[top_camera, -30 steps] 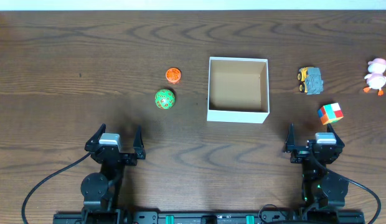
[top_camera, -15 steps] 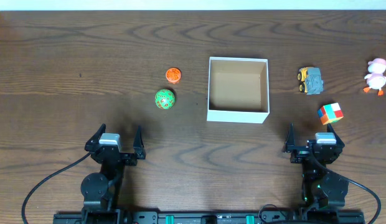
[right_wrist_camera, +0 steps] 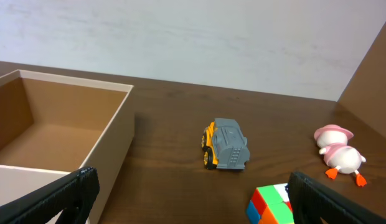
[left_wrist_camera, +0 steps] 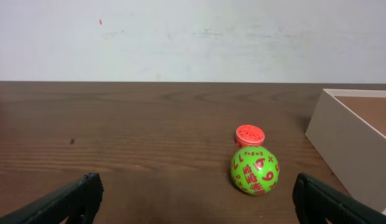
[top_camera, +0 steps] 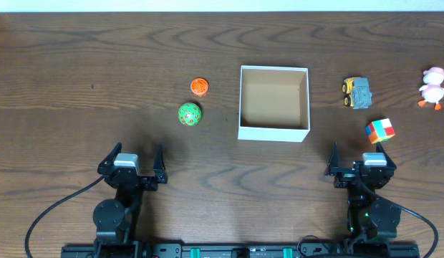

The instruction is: Pack container

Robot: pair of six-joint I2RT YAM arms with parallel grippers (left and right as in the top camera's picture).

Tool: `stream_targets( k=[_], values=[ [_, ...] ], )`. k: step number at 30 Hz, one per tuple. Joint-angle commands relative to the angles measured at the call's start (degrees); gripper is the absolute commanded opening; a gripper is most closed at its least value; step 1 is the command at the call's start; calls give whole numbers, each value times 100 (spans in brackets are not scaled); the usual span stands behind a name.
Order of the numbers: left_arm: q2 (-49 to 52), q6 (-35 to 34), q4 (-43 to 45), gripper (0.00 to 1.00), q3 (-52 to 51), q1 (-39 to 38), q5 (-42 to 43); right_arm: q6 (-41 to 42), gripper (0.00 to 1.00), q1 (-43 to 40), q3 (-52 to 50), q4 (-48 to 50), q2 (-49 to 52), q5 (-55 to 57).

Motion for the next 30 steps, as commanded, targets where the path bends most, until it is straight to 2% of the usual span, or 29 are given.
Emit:
stream_targets(
  k=[1,24,30],
  values=[
    [-35,37,-201,98,-96,33,83,-74,99,52,-11,-22,-31,-22],
    [-35,37,-201,98,-96,33,83,-76,99,52,-11,-20,-31,-24],
    [-35,37,-201,98,-96,33,83,168,99,52,-9,319,-31,-306]
  ],
)
